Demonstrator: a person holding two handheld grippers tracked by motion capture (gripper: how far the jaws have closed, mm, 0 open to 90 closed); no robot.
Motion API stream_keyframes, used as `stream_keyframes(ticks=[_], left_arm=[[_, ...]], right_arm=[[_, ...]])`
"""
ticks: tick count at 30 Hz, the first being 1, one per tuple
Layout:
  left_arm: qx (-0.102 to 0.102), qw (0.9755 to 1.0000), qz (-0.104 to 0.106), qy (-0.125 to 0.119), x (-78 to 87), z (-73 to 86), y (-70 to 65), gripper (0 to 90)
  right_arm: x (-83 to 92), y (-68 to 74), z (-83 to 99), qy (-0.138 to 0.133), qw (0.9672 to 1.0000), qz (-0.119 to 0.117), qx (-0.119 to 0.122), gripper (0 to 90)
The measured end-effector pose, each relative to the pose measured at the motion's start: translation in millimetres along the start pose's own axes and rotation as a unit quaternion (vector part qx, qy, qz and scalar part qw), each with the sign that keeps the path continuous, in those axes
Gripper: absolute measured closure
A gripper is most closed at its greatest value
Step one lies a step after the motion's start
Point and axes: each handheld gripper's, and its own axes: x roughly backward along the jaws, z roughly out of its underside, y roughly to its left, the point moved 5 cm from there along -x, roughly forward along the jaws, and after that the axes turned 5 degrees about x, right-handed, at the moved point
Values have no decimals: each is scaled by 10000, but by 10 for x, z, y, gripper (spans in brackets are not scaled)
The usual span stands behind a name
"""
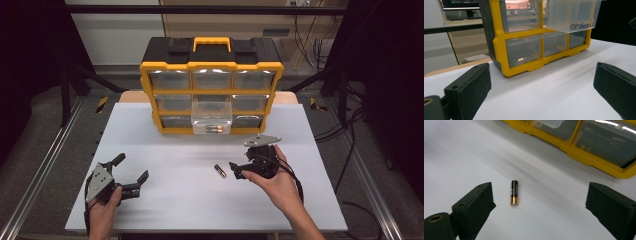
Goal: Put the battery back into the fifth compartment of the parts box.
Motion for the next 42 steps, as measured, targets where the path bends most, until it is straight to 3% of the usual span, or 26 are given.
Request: stream_keyframes(ticks=[7,15,32,42], left_arm=[[92,10000,-26,-9,9,10,20,13],[135,9999,9,-16,-4,17,12,13],[42,9999,125,51,-53,25,-38,13],[32,9999,125,49,-46,19,-34,13]], right_arm=[[-171,110,123,328,9993,-130,111,96],[-406,193,184,570,9980,-278,18,169],[-749,334,204,553,9972,-505,-83,515],[-893,348,222,764,9960,-466,66,626]])
